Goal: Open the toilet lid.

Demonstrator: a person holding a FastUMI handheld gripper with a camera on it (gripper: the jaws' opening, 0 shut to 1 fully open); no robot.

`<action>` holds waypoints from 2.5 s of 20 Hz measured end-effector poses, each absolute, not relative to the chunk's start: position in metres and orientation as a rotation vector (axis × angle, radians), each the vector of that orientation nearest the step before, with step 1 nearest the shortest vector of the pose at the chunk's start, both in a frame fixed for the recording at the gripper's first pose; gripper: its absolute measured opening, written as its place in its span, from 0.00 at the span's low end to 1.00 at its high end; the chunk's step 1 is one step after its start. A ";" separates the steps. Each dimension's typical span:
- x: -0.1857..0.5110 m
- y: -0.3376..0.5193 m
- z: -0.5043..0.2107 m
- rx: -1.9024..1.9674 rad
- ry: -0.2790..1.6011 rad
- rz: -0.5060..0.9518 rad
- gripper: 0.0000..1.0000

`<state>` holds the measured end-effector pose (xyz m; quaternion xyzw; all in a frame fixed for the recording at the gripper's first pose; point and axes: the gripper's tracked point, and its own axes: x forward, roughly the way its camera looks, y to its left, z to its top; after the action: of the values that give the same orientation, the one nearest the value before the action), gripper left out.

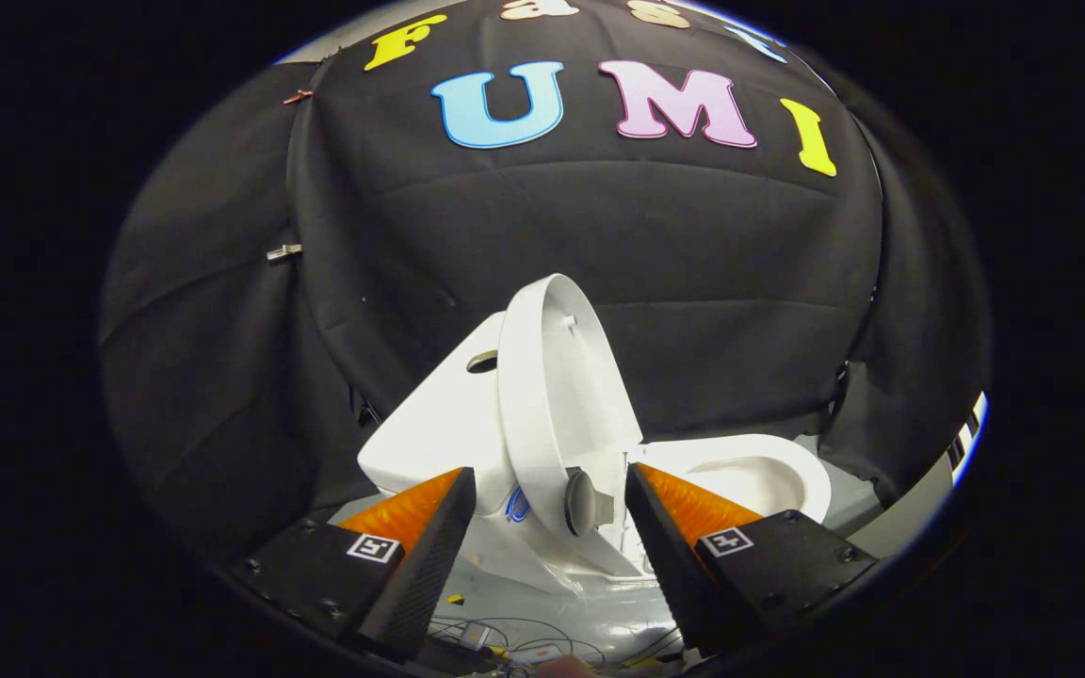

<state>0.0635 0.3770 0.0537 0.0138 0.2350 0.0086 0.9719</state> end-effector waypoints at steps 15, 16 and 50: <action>0.039 0.289 0.109 0.089 0.388 0.124 1.00; 0.038 0.276 0.109 0.082 0.372 0.128 0.99; 0.051 0.044 0.056 -0.066 0.183 -0.081 0.99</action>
<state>0.0513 0.0438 0.0565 -0.0331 0.0914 -0.0406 0.9944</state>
